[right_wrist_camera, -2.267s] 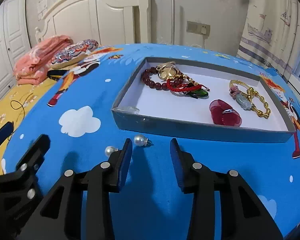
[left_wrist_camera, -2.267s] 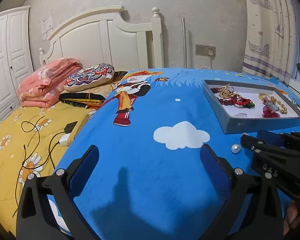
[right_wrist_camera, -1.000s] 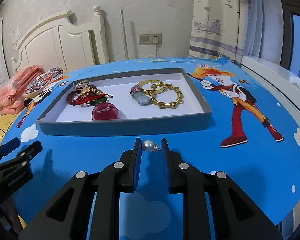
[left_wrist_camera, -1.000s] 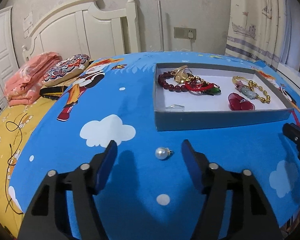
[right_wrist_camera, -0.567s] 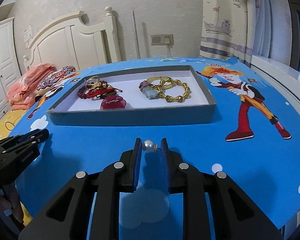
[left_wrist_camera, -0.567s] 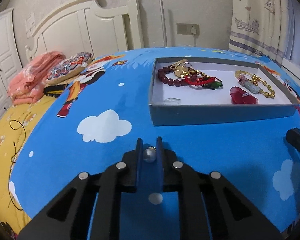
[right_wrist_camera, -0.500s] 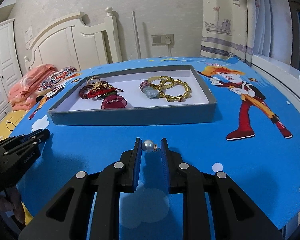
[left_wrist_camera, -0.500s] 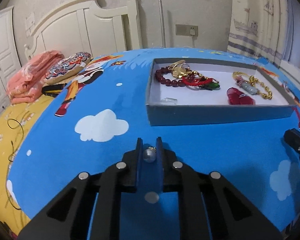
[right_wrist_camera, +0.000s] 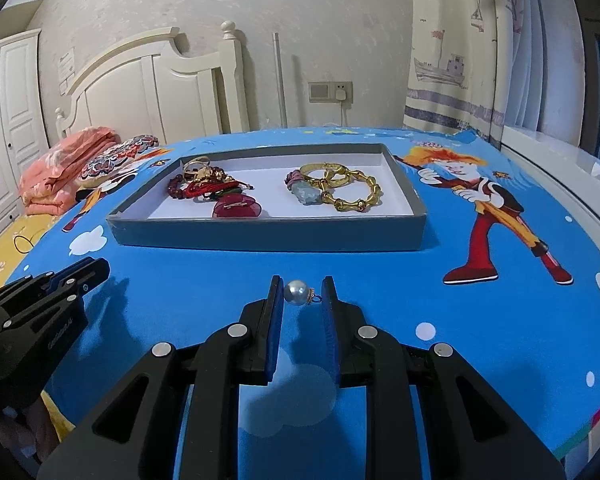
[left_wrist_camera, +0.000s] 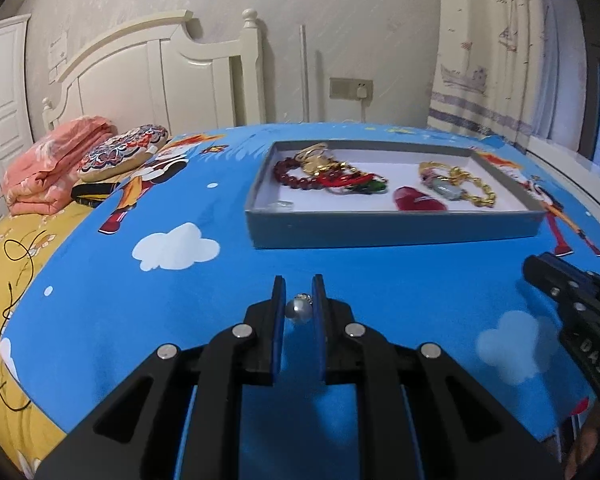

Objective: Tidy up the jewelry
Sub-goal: 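Grasp the other pearl earring with the left tool while the right tool holds its pearl, then carry both pearl earrings into the tray and open both tools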

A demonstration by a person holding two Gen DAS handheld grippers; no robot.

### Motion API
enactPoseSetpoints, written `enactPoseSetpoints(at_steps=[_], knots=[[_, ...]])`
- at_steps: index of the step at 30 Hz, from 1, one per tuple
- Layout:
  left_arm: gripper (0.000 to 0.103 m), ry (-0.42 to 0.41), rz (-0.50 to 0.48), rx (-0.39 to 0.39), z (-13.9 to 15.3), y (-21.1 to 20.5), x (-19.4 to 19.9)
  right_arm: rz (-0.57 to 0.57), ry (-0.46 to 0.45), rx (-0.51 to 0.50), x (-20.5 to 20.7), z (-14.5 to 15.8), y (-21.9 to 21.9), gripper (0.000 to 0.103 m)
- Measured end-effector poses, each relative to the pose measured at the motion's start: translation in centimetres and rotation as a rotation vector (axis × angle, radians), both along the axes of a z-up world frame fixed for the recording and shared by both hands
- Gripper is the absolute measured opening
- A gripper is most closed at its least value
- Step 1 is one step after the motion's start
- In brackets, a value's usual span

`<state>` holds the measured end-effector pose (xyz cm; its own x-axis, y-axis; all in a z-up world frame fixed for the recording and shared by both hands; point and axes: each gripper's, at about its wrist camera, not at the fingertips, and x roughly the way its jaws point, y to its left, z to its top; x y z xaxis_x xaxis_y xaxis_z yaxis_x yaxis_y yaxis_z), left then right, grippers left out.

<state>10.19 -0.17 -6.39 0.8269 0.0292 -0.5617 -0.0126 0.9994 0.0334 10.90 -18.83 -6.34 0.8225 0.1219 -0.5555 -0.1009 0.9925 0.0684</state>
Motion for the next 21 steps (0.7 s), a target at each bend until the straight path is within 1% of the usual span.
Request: enactPoseSetpoints(at_steps=[5,13,21], knots=[[0.013,-0.027,-0.029,-0.011,0.5,-1.2,-1.1,0.004,-0.011,-0.013,-0.5,0.2,0.1,0.019],[0.013,-0.026,-0.062,-0.021,0.5,-2.2,-1.6,0.02,-0.023,-0.019,-1.1,0.3,0.4,0.02],[0.013,-0.052,-0.061,-0.018,1.2,-2.8,-1.2,0.029,-0.035,-0.03,-1.0,0.6,0.9,0.019]])
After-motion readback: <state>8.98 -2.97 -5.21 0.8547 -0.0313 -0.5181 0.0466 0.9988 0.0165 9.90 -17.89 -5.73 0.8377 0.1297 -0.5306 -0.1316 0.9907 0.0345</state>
